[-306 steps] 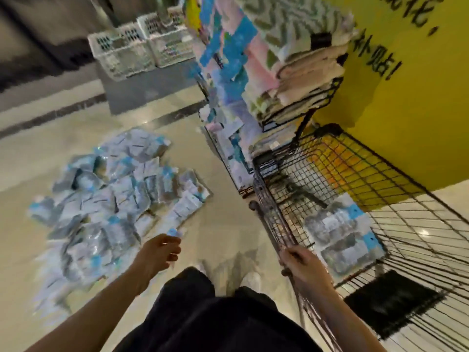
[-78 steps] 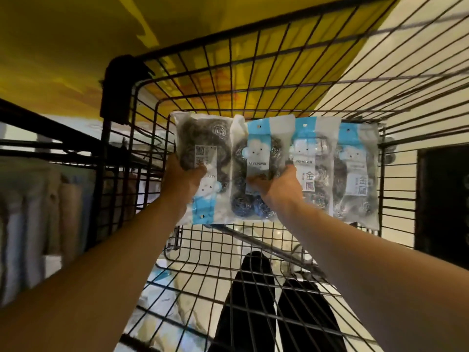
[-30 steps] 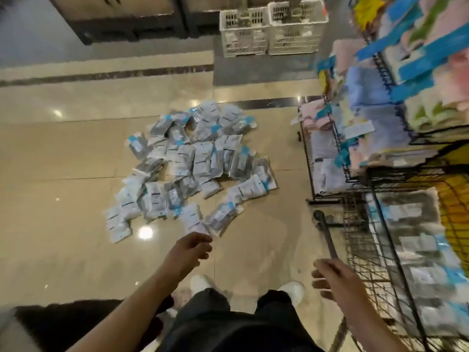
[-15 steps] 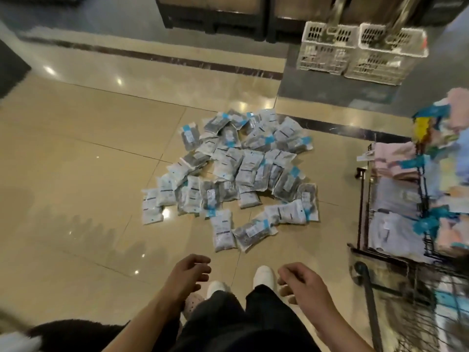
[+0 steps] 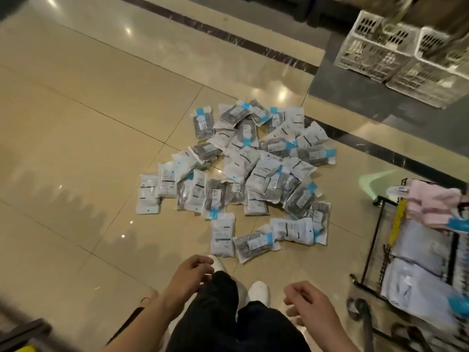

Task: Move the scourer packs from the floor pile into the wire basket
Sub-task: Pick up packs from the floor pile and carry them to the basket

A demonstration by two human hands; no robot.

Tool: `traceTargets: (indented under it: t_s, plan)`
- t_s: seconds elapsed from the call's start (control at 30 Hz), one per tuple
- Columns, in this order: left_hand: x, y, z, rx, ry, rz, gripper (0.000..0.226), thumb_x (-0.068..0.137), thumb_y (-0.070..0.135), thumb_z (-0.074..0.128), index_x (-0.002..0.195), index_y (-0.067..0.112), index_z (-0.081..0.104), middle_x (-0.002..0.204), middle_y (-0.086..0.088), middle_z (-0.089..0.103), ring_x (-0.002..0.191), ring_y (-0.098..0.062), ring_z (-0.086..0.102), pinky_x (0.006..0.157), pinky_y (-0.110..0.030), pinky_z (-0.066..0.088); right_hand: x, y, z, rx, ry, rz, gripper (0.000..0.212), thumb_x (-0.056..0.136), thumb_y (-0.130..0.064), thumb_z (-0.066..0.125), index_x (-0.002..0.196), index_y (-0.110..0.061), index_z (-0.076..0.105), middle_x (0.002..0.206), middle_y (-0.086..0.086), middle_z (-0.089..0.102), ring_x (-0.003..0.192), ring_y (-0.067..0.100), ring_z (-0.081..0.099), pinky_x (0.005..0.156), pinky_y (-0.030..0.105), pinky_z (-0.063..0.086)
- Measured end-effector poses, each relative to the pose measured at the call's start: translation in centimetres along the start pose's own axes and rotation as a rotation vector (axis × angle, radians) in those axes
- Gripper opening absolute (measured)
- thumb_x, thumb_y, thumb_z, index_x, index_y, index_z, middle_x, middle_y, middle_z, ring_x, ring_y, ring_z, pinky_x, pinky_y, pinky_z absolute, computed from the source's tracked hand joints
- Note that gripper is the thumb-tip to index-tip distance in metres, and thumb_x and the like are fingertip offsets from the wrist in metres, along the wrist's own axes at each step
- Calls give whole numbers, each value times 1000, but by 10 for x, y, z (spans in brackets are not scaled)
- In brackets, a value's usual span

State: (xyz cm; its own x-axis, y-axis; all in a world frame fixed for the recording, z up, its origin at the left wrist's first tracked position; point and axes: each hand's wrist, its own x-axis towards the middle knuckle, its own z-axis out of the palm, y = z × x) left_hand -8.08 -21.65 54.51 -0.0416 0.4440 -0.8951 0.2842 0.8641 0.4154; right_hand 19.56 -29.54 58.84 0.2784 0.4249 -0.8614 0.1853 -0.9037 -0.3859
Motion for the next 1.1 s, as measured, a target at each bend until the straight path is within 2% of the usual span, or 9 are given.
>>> traceTargets:
  t_s: [0.1,0.23,0.43,0.53,0.7,0.83,0.93,1.0,1.1]
  plan:
    - [43,12,-13,21,10,-27,14,99,15,63,106,20,73,106,-10,77,94,-24,73,74,-31,54,43,-18,5,-73,-18,39,15,97,-38,72,93,-23,74,83,-5,79,67,12,73,84,39,58]
    - [120,23,-23,72,39,-25,14,101,18,61,108,23,72,103,-5,77,101,-26,72,83,-35,55,132,-50,19,-174,-47,36,15,97,-42,70,100,-27,72,101,-5,77,78,13,75,78,33,56]
    - [303,3,-8,80,145,52,14,102,20,62,112,25,69,106,-2,74,101,-20,70,82,-33,55,344,-62,85,-300,-140,-81,14,97,-46,70,107,-36,68,116,-11,73,100,9,69,87,32,58]
    - [400,-19,7,92,182,97,19,99,22,66,117,28,67,112,3,71,105,-18,68,94,-41,57,449,-61,128,-349,-129,-164,35,96,-45,71,127,-34,62,127,-11,67,102,7,65,76,24,50]
    - [553,-47,17,265,230,220,49,95,25,74,140,22,56,132,4,62,115,-17,63,96,-36,50,604,-59,189,-309,-64,-267,69,92,-51,75,151,-28,46,147,-4,52,126,19,57,88,28,48]
    - [638,-59,17,341,320,261,69,92,22,78,152,13,45,146,-10,57,127,-24,57,105,-41,48,697,-62,219,-242,47,-270,88,85,-62,76,156,-23,42,158,6,47,140,27,50,113,46,47]
    - [675,-66,22,361,355,277,78,88,22,81,155,13,41,147,-11,57,129,-28,58,109,-46,49,736,-64,236,-199,159,-255,92,79,-65,78,152,-19,48,156,9,51,142,31,50,116,50,44]
    - [688,-67,28,400,425,291,73,86,28,83,148,14,47,134,-8,64,120,-30,63,101,-45,52,749,-66,243,-170,259,-232,88,75,-68,79,144,-18,55,148,9,57,136,33,53,113,48,46]
    - [701,-62,34,498,543,294,51,74,50,86,99,16,57,94,-5,66,93,-36,65,75,-42,52,756,-70,252,-174,330,-220,101,67,-74,81,142,-13,52,146,12,59,135,37,54,113,52,46]
